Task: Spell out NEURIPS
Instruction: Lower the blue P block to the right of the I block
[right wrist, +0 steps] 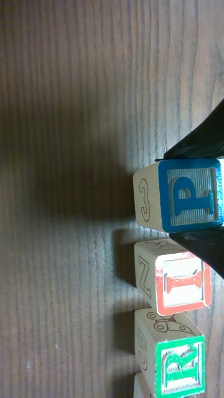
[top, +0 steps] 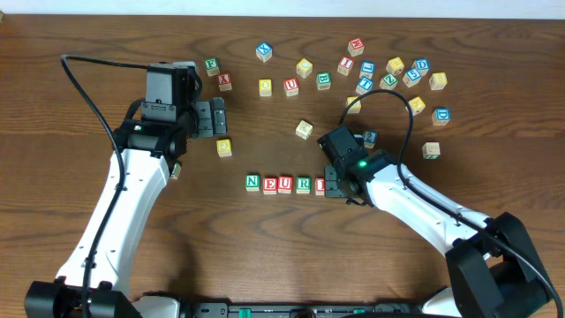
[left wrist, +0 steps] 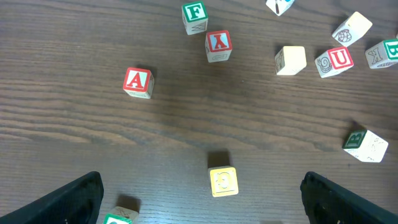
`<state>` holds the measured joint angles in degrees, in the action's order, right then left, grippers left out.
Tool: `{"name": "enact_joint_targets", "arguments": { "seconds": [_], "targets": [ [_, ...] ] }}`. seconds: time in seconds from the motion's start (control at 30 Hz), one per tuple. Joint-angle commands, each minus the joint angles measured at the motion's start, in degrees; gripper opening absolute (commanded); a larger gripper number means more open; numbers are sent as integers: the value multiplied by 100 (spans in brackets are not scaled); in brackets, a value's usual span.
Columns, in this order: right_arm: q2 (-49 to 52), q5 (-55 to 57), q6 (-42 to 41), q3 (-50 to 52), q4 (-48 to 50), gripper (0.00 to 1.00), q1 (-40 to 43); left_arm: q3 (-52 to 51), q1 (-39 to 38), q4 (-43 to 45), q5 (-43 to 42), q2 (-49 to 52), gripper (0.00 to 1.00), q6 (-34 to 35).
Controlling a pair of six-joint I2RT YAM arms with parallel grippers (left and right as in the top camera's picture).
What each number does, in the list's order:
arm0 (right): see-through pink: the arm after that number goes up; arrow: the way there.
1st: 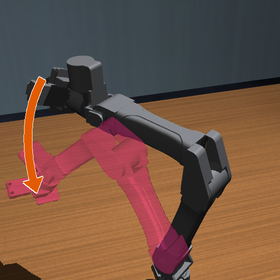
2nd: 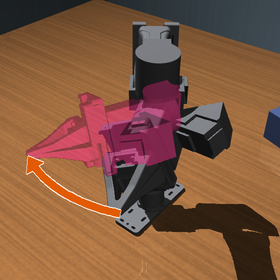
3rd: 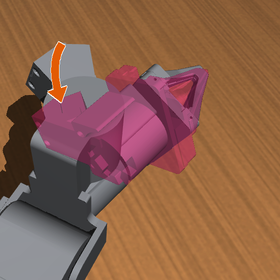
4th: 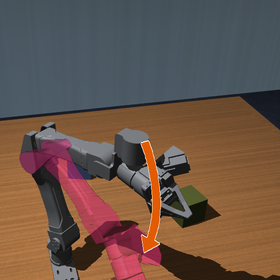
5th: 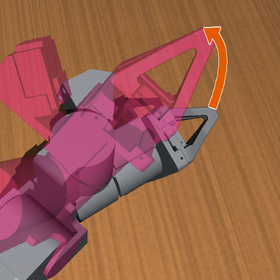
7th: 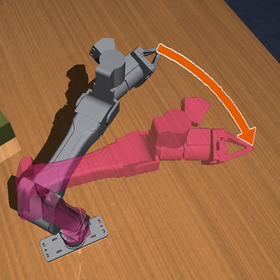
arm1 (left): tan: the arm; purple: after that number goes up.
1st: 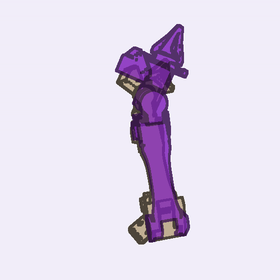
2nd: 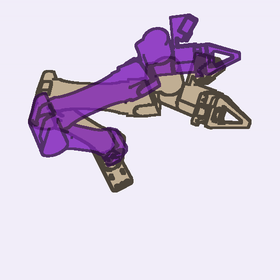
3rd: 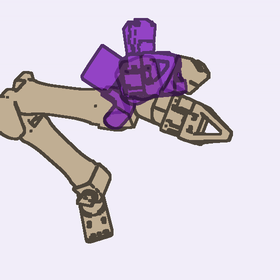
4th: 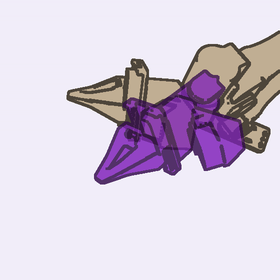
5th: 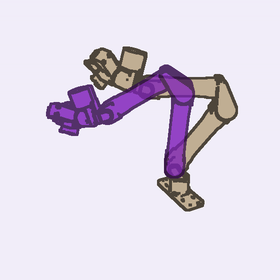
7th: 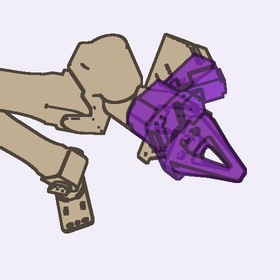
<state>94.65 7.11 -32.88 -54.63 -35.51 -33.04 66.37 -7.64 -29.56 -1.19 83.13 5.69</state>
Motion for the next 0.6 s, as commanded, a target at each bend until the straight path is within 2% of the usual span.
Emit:
{"name": "enact_joint_targets", "arguments": {
  "seconds": [0.0, 0.57],
  "targets": [
    [-98, -2, -98, 81, 42, 10, -50, 138, 24, 2, 31, -94, 100, -55],
    [-98, -15, -181, 306, 321, 10, -50, 138, 24, 2, 31, -94, 100, -55]
  ]
}}
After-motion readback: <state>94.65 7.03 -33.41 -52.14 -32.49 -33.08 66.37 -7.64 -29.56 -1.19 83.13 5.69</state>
